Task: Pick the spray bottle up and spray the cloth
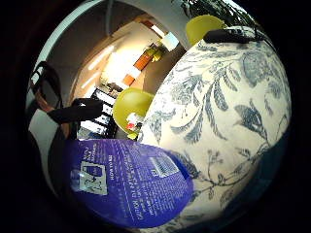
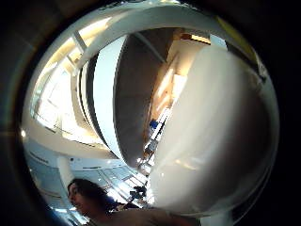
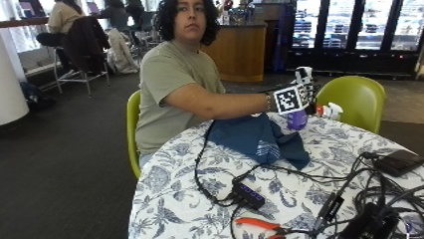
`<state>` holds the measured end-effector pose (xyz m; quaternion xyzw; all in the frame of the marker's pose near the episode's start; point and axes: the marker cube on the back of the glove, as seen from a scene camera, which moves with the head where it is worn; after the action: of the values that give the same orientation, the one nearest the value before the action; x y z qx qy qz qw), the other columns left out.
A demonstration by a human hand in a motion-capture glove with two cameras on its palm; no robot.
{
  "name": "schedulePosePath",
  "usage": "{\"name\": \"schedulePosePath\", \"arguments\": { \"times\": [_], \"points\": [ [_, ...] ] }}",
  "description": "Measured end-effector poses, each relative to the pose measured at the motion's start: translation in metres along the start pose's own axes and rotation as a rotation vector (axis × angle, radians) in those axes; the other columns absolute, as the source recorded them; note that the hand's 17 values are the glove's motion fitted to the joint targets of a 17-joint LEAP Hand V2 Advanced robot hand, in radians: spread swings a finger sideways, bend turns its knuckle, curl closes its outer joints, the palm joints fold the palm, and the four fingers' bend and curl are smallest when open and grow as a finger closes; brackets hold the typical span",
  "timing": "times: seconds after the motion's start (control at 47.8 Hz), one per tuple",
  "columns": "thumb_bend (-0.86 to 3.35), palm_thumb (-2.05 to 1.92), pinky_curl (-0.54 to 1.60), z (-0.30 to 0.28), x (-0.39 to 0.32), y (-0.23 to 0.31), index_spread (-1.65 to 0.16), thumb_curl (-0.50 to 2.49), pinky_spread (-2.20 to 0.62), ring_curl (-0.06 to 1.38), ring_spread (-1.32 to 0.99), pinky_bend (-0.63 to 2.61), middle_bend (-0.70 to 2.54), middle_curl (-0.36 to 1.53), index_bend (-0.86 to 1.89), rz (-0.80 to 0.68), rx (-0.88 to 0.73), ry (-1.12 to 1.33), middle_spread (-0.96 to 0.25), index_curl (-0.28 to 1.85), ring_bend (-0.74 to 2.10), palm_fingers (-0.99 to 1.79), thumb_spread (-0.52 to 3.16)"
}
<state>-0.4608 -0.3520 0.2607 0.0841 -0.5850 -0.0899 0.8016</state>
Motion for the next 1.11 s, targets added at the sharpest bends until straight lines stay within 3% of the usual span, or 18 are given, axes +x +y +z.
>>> {"name": "schedulePosePath", "arguments": {
  "times": [0.084, 0.168, 0.272, 0.314, 0.335, 0.398, 0.482, 0.754, 1.11],
  "points": [
    [-0.03, 1.01, 0.42, 0.000, 0.003, 0.007, -0.27, 0.79, -0.28, 0.49, -0.19, 0.44, 0.56, 0.55, 0.27, 0.010, -0.092, -0.001, -0.18, 0.59, 0.59, 1.34, 0.17],
    [-0.04, 1.01, 0.42, -0.014, 0.028, 0.036, -0.27, 0.79, -0.29, 0.49, -0.19, 0.45, 0.56, 0.55, 0.26, 0.026, -0.393, 0.165, -0.18, 0.59, 0.59, 1.33, 0.18],
    [-0.04, 0.99, 0.43, -0.009, 0.021, 0.023, -0.27, 0.77, -0.28, 0.48, -0.17, 0.51, 0.50, 0.52, 0.12, 0.050, -0.363, 0.179, -0.16, 0.54, 0.58, 1.18, 0.29],
    [-0.04, 0.98, 0.42, -0.015, 0.016, 0.029, -0.28, 0.75, -0.23, 0.47, -0.16, 0.49, 0.44, 0.50, 0.05, 0.048, -0.430, 0.217, -0.15, 0.49, 0.56, 1.00, 0.43],
    [-0.06, 0.94, 0.41, -0.019, 0.013, 0.033, -0.30, 0.72, -0.17, 0.45, -0.16, 0.43, 0.40, 0.49, 0.01, 0.045, -0.470, 0.239, -0.14, 0.47, 0.50, 0.66, 0.48],
    [-0.06, 0.89, 0.47, -0.034, 0.007, 0.047, -0.33, 0.68, -0.06, 0.49, -0.14, 0.47, 0.36, 0.48, 0.04, 0.023, -0.568, 0.327, -0.13, 0.47, 0.45, 0.28, 0.57],
    [-0.06, 0.85, 0.43, -0.056, 0.000, 0.064, -0.35, 0.63, 0.04, 0.42, -0.14, 0.49, 0.29, 0.44, 0.03, -0.037, -0.659, 0.494, -0.12, 0.38, 0.36, 0.11, 0.66],
    [-0.05, 0.72, 0.37, -0.144, -0.042, 0.139, -0.38, 0.51, 0.16, 0.34, -0.14, 0.50, 0.25, 0.39, 0.10, -0.178, -0.901, 0.834, -0.11, 0.26, 0.34, 0.03, 0.84],
    [-0.04, 0.61, 0.35, -0.200, -0.098, 0.191, -0.40, 0.41, 0.19, 0.33, -0.14, 0.46, 0.23, 0.36, 0.14, -0.291, -0.952, 0.915, -0.11, 0.23, 0.34, 0.04, 0.92]
  ]
}}
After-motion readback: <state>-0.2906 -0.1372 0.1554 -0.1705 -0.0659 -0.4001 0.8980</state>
